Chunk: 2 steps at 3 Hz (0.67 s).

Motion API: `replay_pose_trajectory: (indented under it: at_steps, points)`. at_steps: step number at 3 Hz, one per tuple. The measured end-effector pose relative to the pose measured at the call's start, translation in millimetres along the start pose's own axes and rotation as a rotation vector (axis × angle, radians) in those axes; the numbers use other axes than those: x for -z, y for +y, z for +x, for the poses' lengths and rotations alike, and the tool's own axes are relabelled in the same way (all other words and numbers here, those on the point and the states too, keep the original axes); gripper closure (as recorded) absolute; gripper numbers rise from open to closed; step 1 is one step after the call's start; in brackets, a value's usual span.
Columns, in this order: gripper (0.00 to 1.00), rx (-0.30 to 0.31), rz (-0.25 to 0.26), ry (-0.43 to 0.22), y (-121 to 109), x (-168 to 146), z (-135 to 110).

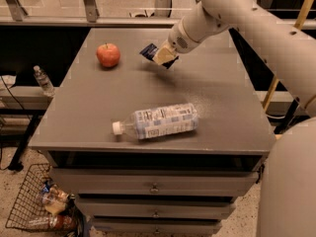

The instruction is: Move rxbar blueberry near apple

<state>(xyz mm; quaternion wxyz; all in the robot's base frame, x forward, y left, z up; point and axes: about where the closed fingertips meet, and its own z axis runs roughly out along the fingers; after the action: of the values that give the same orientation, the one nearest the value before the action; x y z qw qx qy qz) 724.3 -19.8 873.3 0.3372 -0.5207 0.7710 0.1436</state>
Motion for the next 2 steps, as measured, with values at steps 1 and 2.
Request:
replay_pose_trajectory:
  at_steps: [1, 2]
  points:
    - [1.0, 0.044, 0.016, 0.072, 8.1, -15.4, -7.0]
    - [1.0, 0.084, 0.003, 0.124, 16.8, -27.7, -12.0]
